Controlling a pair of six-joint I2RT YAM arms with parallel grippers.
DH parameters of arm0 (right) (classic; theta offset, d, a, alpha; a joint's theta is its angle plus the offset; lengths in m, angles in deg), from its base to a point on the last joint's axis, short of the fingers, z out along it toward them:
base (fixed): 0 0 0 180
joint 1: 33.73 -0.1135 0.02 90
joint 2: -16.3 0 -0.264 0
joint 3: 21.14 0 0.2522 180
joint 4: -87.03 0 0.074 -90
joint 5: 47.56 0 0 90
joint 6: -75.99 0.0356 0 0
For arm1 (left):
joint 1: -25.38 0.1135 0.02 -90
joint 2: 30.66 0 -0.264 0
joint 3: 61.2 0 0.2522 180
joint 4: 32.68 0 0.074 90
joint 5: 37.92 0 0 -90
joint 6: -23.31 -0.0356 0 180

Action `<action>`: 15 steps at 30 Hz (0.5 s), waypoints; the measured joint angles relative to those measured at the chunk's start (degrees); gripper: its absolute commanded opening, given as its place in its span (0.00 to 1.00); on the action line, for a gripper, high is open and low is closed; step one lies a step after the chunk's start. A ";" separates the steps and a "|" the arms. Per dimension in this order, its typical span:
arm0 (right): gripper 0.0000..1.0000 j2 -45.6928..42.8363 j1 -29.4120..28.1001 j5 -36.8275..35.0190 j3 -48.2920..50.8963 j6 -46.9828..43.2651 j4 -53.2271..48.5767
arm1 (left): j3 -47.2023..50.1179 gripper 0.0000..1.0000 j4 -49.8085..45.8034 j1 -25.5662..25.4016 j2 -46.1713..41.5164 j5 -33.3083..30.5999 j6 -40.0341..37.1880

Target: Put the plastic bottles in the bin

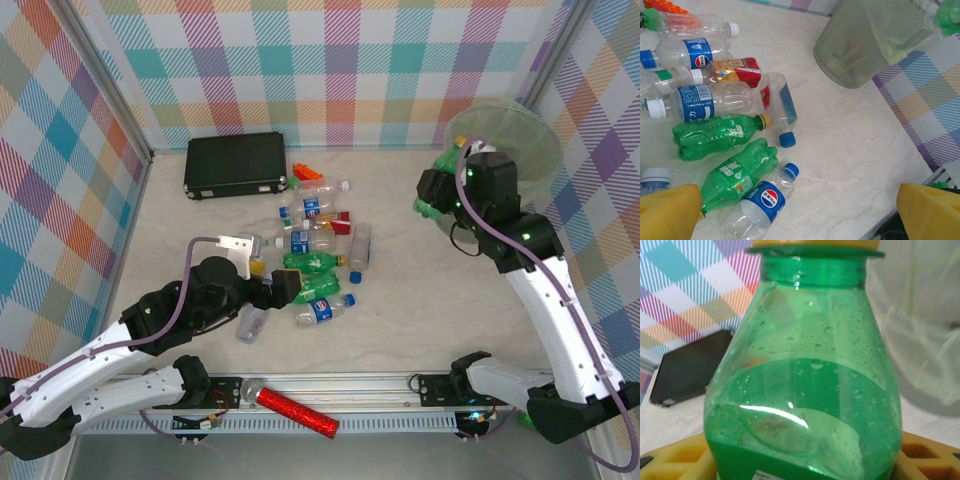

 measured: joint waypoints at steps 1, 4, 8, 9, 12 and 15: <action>0.60 -0.46 0.00 -1.11 -0.31 -1.18 0.68 | -0.02 1.00 0.02 0.00 0.00 0.00 -0.02; 0.60 -0.83 0.00 -4.79 -1.31 -5.03 3.26 | -0.07 0.99 0.00 0.00 0.00 -0.33 0.00; 0.62 1.29 0.90 -9.40 -4.35 -10.19 6.99 | -0.46 1.00 -0.04 0.00 -0.11 -0.63 -0.02; 0.62 2.25 1.40 -10.25 -5.40 -11.19 7.96 | -0.48 1.00 -0.04 0.00 -0.31 -0.68 -0.02; 0.62 5.31 3.67 -12.46 -7.93 -13.77 11.10 | -0.48 1.00 -0.07 0.00 -0.94 -1.01 0.00; 0.61 8.35 7.37 -13.38 -9.14 -15.06 14.12 | -0.48 1.00 -0.33 0.00 -1.55 -1.03 0.02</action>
